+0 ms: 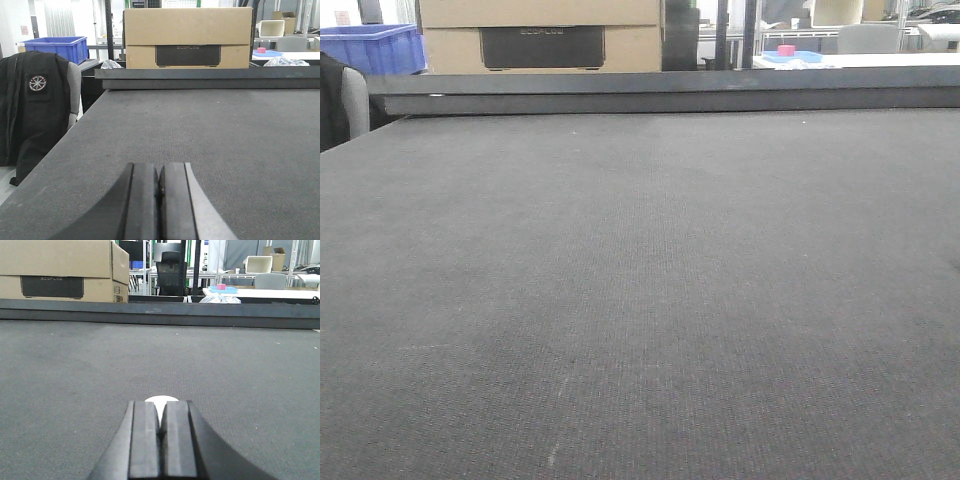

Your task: Place valve from conveyor to right shelf box

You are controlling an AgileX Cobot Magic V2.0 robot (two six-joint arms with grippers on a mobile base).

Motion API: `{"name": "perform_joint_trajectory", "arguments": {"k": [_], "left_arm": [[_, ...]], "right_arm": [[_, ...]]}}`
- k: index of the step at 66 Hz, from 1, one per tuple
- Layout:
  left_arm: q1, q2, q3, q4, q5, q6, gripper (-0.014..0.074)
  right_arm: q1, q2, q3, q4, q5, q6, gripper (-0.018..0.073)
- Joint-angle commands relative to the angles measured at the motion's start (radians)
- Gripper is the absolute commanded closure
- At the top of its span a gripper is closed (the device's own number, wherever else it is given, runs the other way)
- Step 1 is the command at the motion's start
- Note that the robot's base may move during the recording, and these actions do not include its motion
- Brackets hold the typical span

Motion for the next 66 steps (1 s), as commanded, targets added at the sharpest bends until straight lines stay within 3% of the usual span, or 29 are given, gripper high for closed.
{"name": "perform_joint_trajectory", "arguments": {"k": [1, 52, 63, 66], "left_arm": [[0.003, -0.004, -0.001, 0.008, -0.009, -0.004, 0.0708], [0.005, -0.004, -0.001, 0.008, -0.009, -0.004, 0.0708], [0.005, -0.004, -0.001, 0.0, -0.065, -0.004, 0.0708], [0.005, -0.004, -0.01, 0.0, -0.024, -0.004, 0.0708]], "right_arm": [[-0.005, -0.002, 0.0, 0.004, -0.019, -0.005, 0.0724], [-0.005, -0.002, 0.0, 0.004, -0.019, -0.005, 0.0724], [-0.005, -0.002, 0.0, 0.007, -0.07, -0.005, 0.0724], [-0.005, -0.002, 0.0, 0.034, -0.071, -0.005, 0.0724]]}}
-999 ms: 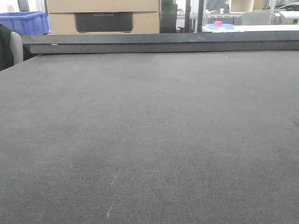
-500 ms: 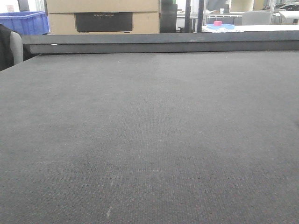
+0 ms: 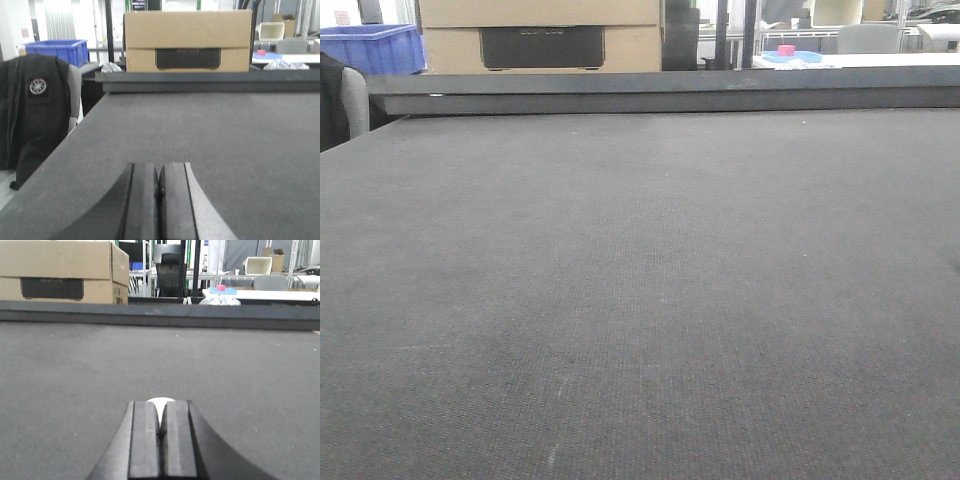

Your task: Place valve from conveyor to right shelf box

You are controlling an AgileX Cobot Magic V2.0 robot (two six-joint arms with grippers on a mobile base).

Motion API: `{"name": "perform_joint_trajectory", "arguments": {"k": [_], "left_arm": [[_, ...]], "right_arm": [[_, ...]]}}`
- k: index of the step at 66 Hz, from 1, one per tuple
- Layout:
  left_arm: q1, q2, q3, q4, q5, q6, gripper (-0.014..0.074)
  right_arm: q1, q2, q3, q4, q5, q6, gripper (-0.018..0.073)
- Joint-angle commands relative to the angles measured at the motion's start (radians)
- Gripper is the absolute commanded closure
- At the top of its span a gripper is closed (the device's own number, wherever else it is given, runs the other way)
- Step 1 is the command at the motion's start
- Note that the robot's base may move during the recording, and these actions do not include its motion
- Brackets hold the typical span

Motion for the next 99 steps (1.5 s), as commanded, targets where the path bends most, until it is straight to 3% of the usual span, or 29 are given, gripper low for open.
{"name": "perform_joint_trajectory", "arguments": {"k": [1, 6, 14, 25, 51, 60, 69, 99], "left_arm": [[0.002, -0.004, -0.025, 0.0, 0.046, -0.004, 0.0708], [0.002, -0.004, -0.119, 0.0, 0.236, -0.004, 0.0708], [0.002, 0.038, -0.261, 0.0, 0.32, -0.004, 0.0708], [0.002, 0.202, -0.483, 0.0, 0.451, -0.004, 0.0708], [0.002, 0.753, -0.923, 0.0, 0.85, -0.004, 0.0708], [0.002, 0.914, -1.048, 0.0, 0.974, -0.004, 0.0708], [0.002, 1.036, -1.123, 0.0, 0.979, -0.004, 0.0708], [0.002, 1.144, -1.143, 0.0, 0.942, -0.004, 0.0708]], "right_arm": [[-0.005, -0.002, 0.0, 0.039, -0.038, -0.005, 0.0724], [-0.005, -0.002, -0.055, 0.07, 0.024, -0.005, 0.0724], [-0.005, -0.002, -0.183, 0.07, 0.182, -0.005, 0.0724], [-0.005, 0.11, -0.336, 0.07, 0.297, -0.005, 0.0724], [-0.005, 0.67, -0.713, 0.026, 0.59, -0.005, 0.0724], [-0.005, 0.848, -0.867, 0.014, 0.77, -0.005, 0.0724], [-0.005, 1.005, -1.002, 0.014, 0.973, -0.005, 0.0724], [-0.005, 1.262, -1.117, -0.005, 1.122, -0.005, 0.0722]]}}
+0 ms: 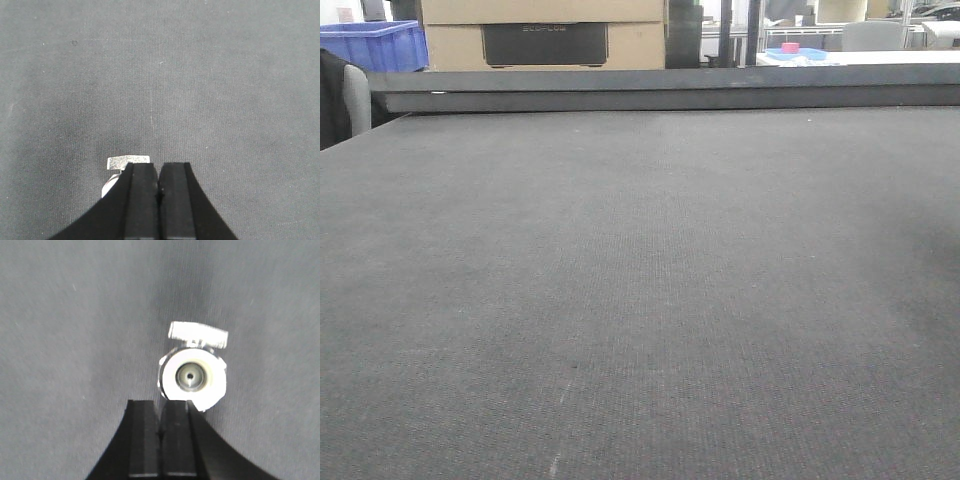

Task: Place valve from conveyor to right shelf box
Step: 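Close the right gripper around the white body of a valve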

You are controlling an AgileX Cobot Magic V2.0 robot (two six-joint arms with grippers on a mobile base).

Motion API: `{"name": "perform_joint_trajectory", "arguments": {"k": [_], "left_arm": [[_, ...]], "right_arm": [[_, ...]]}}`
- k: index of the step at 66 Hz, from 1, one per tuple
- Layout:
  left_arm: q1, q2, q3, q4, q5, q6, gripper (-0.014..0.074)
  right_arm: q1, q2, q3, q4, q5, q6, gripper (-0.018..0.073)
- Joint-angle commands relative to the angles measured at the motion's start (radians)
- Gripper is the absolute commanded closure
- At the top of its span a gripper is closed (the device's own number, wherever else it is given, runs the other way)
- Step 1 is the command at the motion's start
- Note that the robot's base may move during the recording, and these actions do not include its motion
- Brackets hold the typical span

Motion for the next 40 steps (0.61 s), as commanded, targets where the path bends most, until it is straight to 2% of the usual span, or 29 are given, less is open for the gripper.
{"name": "perform_joint_trajectory", "arguments": {"k": [1, 4, 10, 19, 26, 31, 40], "left_arm": [[0.002, 0.004, -0.009, 0.0, -0.011, -0.004, 0.0708], [0.002, 0.004, -0.009, 0.0, -0.011, -0.004, 0.0708], [0.002, 0.004, -0.009, 0.0, -0.011, -0.004, 0.0708], [0.002, 0.004, -0.009, -0.015, -0.008, -0.004, 0.0708], [0.002, 0.004, -0.009, -0.026, -0.008, -0.004, 0.0708], [0.002, 0.004, -0.009, -0.031, -0.008, -0.004, 0.0708], [0.002, 0.006, -0.009, -0.053, 0.004, -0.004, 0.0708]], "right_arm": [[-0.005, 0.035, -0.048, -0.03, 0.054, -0.005, 0.0721], [-0.005, 0.06, -0.072, -0.047, 0.081, -0.005, 0.0714], [-0.005, 0.098, -0.098, -0.081, 0.099, -0.005, 0.0606], [-0.005, 0.148, -0.106, -0.095, 0.099, -0.005, 0.027], [-0.005, 0.179, -0.106, -0.089, 0.099, -0.005, 0.0088], [-0.005, 0.206, -0.106, -0.089, 0.088, -0.005, 0.0044], [-0.005, 0.269, -0.106, -0.089, 0.068, 0.053, 0.006]]}}
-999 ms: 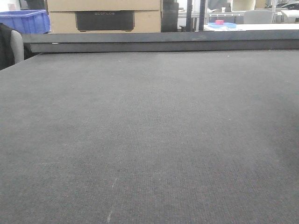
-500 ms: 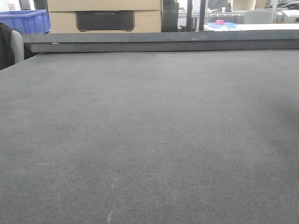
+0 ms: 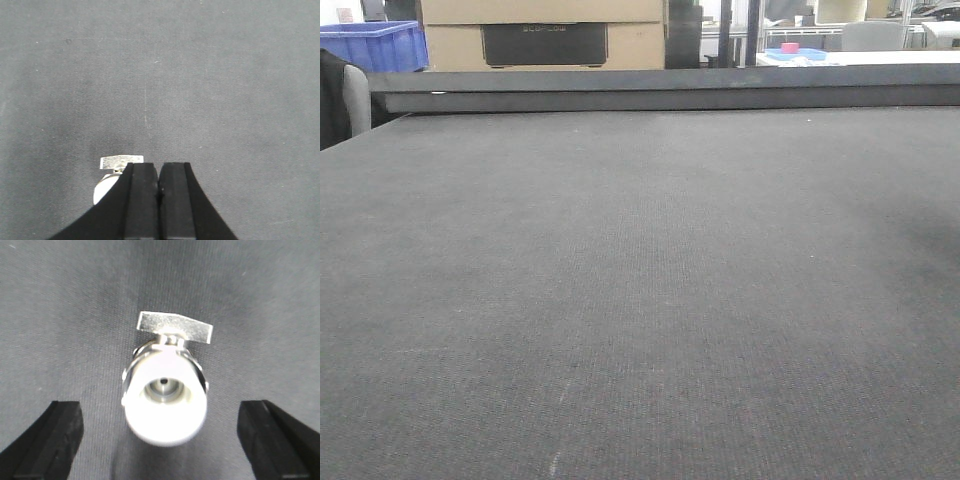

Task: Place valve from conveyor to right shelf box
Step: 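Close the right gripper around the white body of a valve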

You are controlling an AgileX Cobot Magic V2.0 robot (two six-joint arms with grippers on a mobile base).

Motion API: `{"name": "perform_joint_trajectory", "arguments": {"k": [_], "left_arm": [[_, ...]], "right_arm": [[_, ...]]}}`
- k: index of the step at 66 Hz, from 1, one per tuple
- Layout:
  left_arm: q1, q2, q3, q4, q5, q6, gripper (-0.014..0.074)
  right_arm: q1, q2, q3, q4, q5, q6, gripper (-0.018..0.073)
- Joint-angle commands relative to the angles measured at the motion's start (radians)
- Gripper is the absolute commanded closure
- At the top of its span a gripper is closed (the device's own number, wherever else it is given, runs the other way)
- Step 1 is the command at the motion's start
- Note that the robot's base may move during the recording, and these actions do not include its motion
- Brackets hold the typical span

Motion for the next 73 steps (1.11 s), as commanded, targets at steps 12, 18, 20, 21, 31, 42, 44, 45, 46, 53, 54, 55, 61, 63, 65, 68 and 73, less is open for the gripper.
{"name": "perform_joint_trajectory", "arguments": {"k": [12, 18, 20, 21, 31, 42, 44, 45, 46, 53, 54, 55, 61, 63, 65, 68, 73], "left_arm": [[0.002, 0.004, -0.009, -0.035, 0.014, -0.004, 0.0708], [0.002, 0.004, -0.009, -0.035, 0.016, -0.004, 0.0708], [0.002, 0.004, -0.009, -0.035, 0.016, -0.004, 0.0708], [0.002, 0.004, -0.009, -0.035, 0.016, -0.004, 0.0708], [0.002, 0.004, -0.009, -0.035, 0.016, -0.004, 0.0708], [0.002, 0.004, -0.009, -0.035, 0.016, -0.004, 0.0708], [0.002, 0.004, -0.009, -0.035, 0.016, -0.004, 0.0708], [0.002, 0.004, -0.009, -0.035, 0.016, -0.004, 0.0708], [0.002, 0.004, -0.009, -0.035, 0.014, -0.004, 0.0708], [0.002, 0.004, -0.009, -0.035, 0.014, -0.004, 0.0708], [0.002, 0.004, -0.009, -0.035, 0.014, -0.004, 0.0708], [0.002, 0.004, -0.009, -0.035, 0.014, -0.004, 0.0708], [0.002, 0.004, -0.009, -0.035, 0.012, -0.004, 0.0708], [0.002, 0.004, -0.009, -0.035, 0.012, -0.004, 0.0708], [0.002, 0.004, -0.009, -0.035, 0.012, -0.004, 0.0708], [0.002, 0.004, -0.009, -0.035, 0.012, -0.004, 0.0708], [0.002, 0.004, -0.009, -0.035, 0.012, -0.004, 0.0708]], "right_arm": [[-0.005, 0.111, -0.008, -0.011, -0.047, 0.074, 0.012], [-0.005, 0.132, -0.006, -0.011, -0.056, 0.074, 0.0126], [-0.005, 0.134, -0.006, -0.011, -0.06, 0.074, 0.0126], [-0.005, 0.136, -0.006, -0.011, -0.06, 0.074, 0.0126], [-0.005, 0.151, -0.006, -0.011, -0.058, 0.074, 0.0126], [-0.005, 0.151, -0.006, -0.019, -0.025, 0.074, 0.0126], [-0.005, 0.151, -0.006, -0.021, -0.025, 0.074, 0.0126], [-0.005, 0.151, -0.006, -0.021, -0.023, 0.074, 0.0126], [-0.005, 0.151, -0.006, -0.021, -0.023, 0.074, 0.0126], [-0.005, 0.151, -0.006, -0.021, -0.001, 0.074, 0.0126], [-0.005, 0.151, -0.006, -0.021, -0.001, 0.074, 0.0126], [-0.005, 0.151, -0.006, -0.021, -0.001, 0.074, 0.0126], [-0.005, 0.151, -0.006, -0.021, -0.031, 0.074, 0.0126], [-0.005, 0.151, -0.006, -0.021, -0.036, 0.074, 0.0126], [-0.005, 0.151, -0.006, -0.021, -0.036, 0.074, 0.0126], [-0.005, 0.151, -0.006, -0.021, -0.033, 0.074, 0.0126], [-0.005, 0.151, -0.006, -0.021, -0.029, 0.074, 0.0126]]}}
